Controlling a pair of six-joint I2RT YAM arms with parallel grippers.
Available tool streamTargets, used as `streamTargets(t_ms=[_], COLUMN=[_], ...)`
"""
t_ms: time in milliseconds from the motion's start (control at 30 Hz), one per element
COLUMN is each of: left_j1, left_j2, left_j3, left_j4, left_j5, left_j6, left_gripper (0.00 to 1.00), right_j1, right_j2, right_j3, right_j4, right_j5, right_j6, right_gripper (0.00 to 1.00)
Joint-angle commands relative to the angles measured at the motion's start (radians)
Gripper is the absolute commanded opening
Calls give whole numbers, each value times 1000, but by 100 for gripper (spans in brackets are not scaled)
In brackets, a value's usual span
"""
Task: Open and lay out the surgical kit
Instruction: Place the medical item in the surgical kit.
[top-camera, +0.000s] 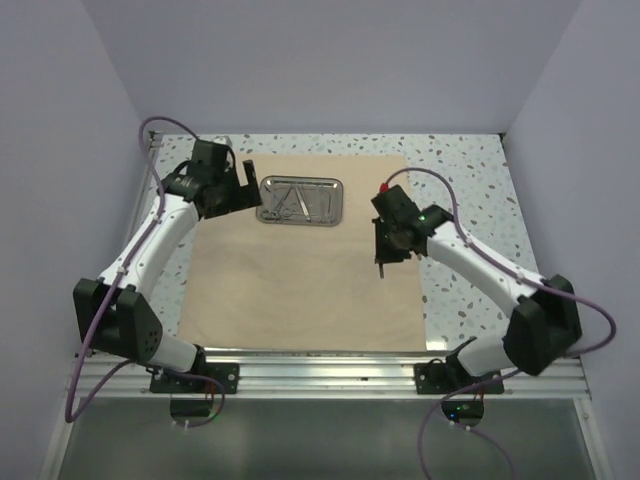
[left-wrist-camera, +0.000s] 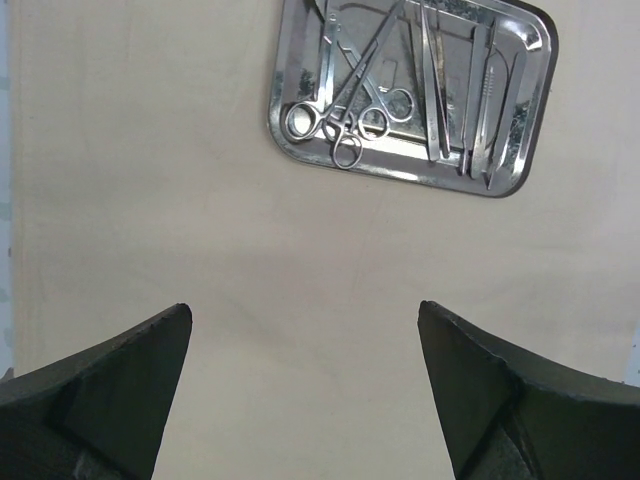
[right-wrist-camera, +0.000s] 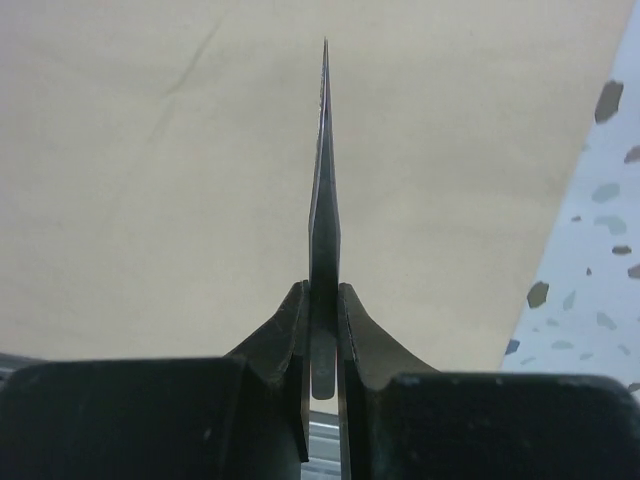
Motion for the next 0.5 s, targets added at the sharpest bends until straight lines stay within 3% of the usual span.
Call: streamTargets(t_ms=[0, 133, 367, 400, 467], left_j1=[-27, -44, -77, -82, -93], left_j2=[77, 222, 390, 402, 438], left_j3=[89, 218, 376, 385, 413], left_j4=[87, 80, 49, 51, 51], left_j5=[56, 32, -4, -5, -11], left_j6=[22, 14, -3, -6, -9], left_gripper=[100, 100, 93, 93, 92], right_j1=[20, 22, 25, 23, 22], right_j2=[-177, -335, -375, -377, -375], right_j3=[-198, -361, -476, -484, -496], right_j4=[50, 48, 57, 59, 66], right_j5=[2, 21, 22, 21, 7], right_j6=[64, 108, 144, 144, 142], right_gripper=[0, 0, 0, 4, 30])
